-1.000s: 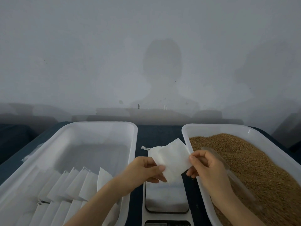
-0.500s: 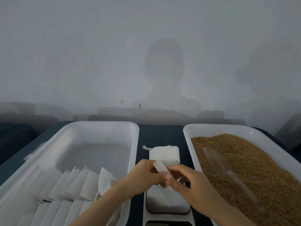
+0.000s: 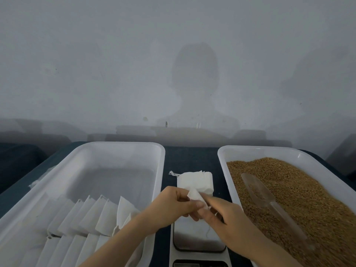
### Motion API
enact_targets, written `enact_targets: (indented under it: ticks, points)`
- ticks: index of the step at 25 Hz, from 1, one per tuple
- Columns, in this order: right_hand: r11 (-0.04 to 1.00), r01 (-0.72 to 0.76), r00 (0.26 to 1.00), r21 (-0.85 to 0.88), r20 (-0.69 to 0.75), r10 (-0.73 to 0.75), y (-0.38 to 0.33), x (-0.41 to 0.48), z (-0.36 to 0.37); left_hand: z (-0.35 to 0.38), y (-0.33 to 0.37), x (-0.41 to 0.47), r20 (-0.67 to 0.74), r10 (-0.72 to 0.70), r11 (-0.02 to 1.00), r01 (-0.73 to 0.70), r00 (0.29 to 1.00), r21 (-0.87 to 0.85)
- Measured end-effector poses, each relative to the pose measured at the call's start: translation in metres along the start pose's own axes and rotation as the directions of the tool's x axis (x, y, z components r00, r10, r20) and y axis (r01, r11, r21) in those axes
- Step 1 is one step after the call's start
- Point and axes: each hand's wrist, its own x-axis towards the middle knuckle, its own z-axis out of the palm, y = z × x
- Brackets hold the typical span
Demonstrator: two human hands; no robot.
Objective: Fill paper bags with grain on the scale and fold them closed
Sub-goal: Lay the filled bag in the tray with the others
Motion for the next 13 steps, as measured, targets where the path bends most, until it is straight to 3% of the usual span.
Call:
enact_targets:
  ticks: [4, 8, 13]
  points:
    - [1.000, 0.013, 0.994, -0.027, -0.105, -0.016, -0.0019, -0.0011, -0.0014, 0.0030, -0.0030, 0.0036, -0.083, -0.041, 0.996, 0.046, 0.996, 0.070]
    - [0.992, 0.081, 0.993, -0.099, -0.081, -0.089, -0.0012, -0.0024, -0.0009, 0.0040, -0.0045, 0.0040, -0.032, -0.025, 0.997, 0.028, 0.999, 0.077]
    - [0.991, 0.057, 0.992, -0.120, -0.107, -0.070, 0.0043, -0.0027, -0.0001, -0.0006, -0.0053, 0.0016, -0.008, -0.012, 0.999, 0.012, 1.000, 0.031]
